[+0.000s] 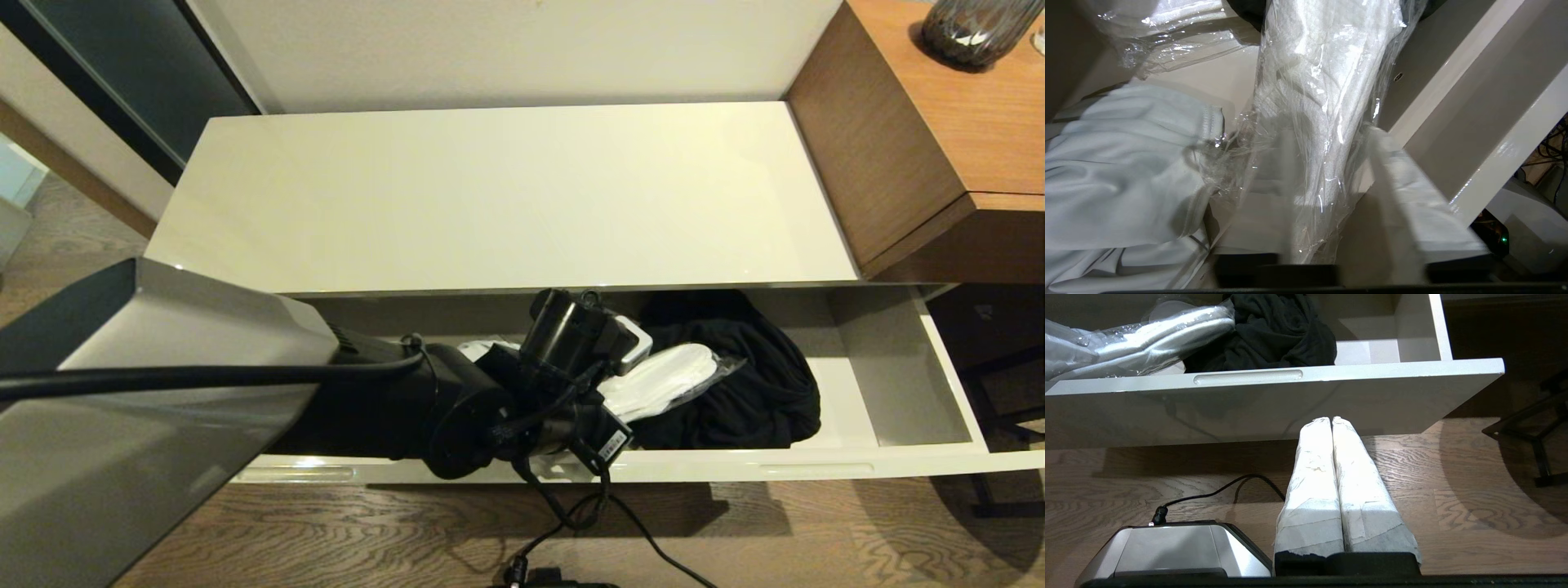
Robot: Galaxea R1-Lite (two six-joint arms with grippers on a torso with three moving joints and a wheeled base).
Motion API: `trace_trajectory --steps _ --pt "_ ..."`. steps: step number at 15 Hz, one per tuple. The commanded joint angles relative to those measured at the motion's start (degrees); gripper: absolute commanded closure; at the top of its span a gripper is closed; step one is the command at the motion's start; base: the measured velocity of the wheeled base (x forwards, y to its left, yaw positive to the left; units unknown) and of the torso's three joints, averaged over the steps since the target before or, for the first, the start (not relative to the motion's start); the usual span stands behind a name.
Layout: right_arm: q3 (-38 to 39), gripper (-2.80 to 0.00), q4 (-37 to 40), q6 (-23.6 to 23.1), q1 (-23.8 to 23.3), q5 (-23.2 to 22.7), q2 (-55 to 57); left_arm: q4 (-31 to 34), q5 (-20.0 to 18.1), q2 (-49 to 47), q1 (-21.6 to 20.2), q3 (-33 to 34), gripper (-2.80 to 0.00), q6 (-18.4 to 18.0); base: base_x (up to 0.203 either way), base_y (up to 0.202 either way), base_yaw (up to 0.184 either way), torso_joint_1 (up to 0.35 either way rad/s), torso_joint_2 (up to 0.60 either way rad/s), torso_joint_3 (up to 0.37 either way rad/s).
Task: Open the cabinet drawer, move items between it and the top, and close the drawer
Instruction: Put the disposable slippers in the drawer, then take out the T-shirt from the drawer
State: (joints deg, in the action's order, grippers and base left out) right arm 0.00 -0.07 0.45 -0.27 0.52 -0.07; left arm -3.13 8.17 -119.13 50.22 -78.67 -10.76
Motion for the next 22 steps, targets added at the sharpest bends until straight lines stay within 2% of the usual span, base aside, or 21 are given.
trace_trajectory --steps 1,5,10,14,17,21,22 --pt "0.2 0.00 0.0 -0.2 0.0 0.0 0.1 0.0 0.1 0.1 -0.1 -0.1 -2.80 -0.1 0.000 0.000 0.000 0.000 0.00 0.000" --pt "0.2 0.00 0.0 -0.2 0.0 0.0 0.1 0.0 0.2 1.0 -0.1 -0.1 -2.80 -0.1 0.000 0.000 0.000 0.000 0.00 0.000" --pt "0.2 0.00 0.0 -0.2 0.0 0.0 0.1 0.1 1.5 8.1 -0.3 1.7 -2.80 -0.2 0.000 0.000 0.000 0.000 0.00 0.000" --pt "0.2 0.00 0.0 -0.1 0.0 0.0 0.1 0.1 1.6 8.2 -0.3 1.7 -2.80 -0.2 0.000 0.000 0.000 0.000 0.00 0.000" --pt "0.2 0.00 -0.1 0.3 0.0 0.0 0.1 3.4 5.6 17.1 -6.4 2.0 -2.80 -0.5 0.000 0.000 0.000 0.000 0.00 0.000" --pt "0.2 0.00 0.0 0.2 0.0 0.0 0.1 8.7 6.9 26.4 -23.7 2.4 -2.80 0.9 0.000 0.000 0.000 0.000 0.00 0.000" --pt "0.2 0.00 0.0 0.2 0.0 0.0 0.1 10.2 7.0 28.1 -26.2 2.4 -2.80 1.7 0.000 0.000 0.000 0.000 0.00 0.000"
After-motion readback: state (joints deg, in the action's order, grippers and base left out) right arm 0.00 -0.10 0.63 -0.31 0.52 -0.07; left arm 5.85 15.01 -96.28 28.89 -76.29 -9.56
